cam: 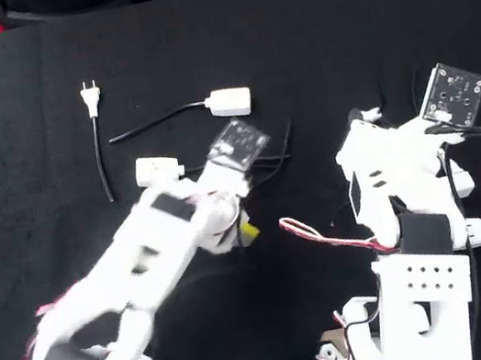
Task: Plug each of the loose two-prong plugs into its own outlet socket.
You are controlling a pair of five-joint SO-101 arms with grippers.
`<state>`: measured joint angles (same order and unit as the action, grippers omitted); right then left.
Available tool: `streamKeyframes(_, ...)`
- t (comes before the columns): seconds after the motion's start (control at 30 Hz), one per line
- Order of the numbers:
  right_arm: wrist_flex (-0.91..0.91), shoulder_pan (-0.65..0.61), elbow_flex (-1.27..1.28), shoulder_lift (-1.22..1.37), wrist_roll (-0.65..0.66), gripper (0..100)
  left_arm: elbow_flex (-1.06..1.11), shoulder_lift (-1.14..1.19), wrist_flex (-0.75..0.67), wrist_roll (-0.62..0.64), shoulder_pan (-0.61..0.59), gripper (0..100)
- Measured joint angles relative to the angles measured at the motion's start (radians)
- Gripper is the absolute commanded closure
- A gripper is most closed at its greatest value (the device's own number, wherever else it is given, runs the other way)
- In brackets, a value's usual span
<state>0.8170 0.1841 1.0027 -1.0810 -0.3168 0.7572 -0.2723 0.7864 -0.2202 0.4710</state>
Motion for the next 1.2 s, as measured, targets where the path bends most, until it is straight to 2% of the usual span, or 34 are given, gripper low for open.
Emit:
streamKeyframes(0.1,0.002,0.000,0.000,0.000,0.000,98.7,-0.094,0.176,0.000,0.002,0.000,72)
streamKeyframes(0.27,0.002,0.000,0.000,0.000,0.000,98.7,-0.180,0.336,0.000,0.002,0.000,86)
streamKeyframes(0.4,0.002,0.000,0.000,0.000,0.000,98.7,-0.210,0.354,0.000,0.003,-0.002,97)
streamKeyframes(0.6,0.002,0.000,0.000,0.000,0.000,98.7,-0.233,0.362,0.008,0.009,-0.005,97)
streamKeyframes(0.7,0.002,0.000,0.000,0.000,0.000,98.6,-0.233,0.361,0.018,0.115,-0.012,97)
streamKeyframes(0.87,0.002,0.000,0.000,0.000,0.000,98.6,-0.216,0.264,0.074,0.407,-0.041,97)
streamKeyframes(1.03,0.002,0.000,0.000,0.000,0.000,98.6,-0.092,0.049,0.077,0.589,-0.084,97)
streamKeyframes(1.2,0.002,0.000,0.000,0.000,0.000,98.6,0.057,-0.239,0.084,0.761,-0.207,97)
